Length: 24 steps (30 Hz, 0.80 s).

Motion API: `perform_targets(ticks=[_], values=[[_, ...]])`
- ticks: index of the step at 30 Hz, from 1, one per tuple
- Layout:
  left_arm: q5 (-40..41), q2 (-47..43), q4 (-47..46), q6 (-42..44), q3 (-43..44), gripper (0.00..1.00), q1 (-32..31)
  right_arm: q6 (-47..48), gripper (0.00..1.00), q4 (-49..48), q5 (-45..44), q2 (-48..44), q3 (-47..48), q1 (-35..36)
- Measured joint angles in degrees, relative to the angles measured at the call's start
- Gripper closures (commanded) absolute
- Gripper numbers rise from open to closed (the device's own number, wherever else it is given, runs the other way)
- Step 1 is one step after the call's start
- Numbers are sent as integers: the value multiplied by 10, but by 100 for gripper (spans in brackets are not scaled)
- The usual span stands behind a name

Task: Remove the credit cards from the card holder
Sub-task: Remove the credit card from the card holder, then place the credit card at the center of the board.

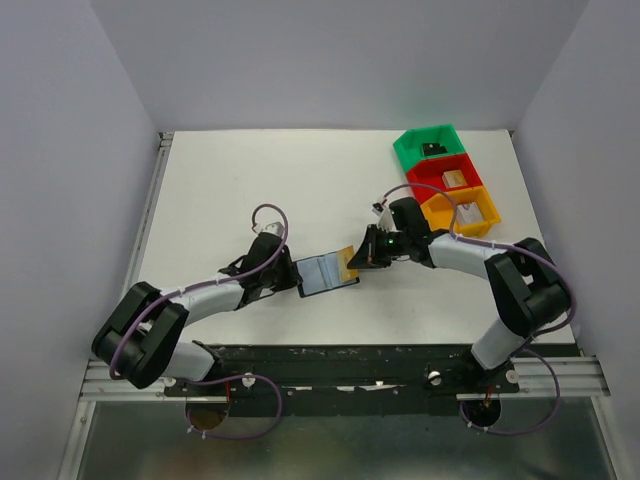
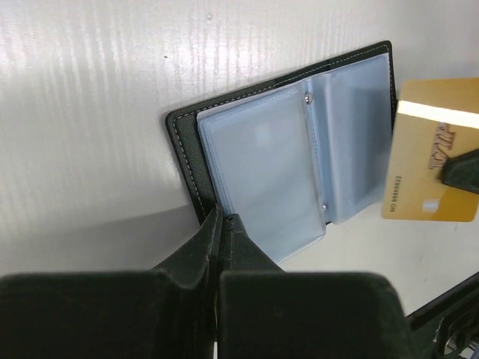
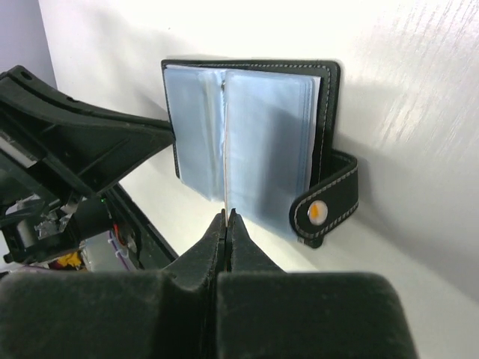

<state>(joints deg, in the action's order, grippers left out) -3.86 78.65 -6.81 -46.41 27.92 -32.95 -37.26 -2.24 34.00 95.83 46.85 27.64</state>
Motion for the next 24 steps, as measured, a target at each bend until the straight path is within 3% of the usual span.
perform_targets(ticks=[4,8,16,21,24], values=[[20,-36,40,14,0,45,0,16,100,35,-11,-41,0,0],[32,-79,77,27,14,18,3,52,100,90,-27,-85,12,1],[6,-158,110,61,77,15,3,173,100,245,-87,-151,104,63],[-108,-256,75,126,80,13,7,265,100,318,-79,-186,156,140],[-187,-302,76,166,102,14,8,301,100,348,-39,-208,163,148]])
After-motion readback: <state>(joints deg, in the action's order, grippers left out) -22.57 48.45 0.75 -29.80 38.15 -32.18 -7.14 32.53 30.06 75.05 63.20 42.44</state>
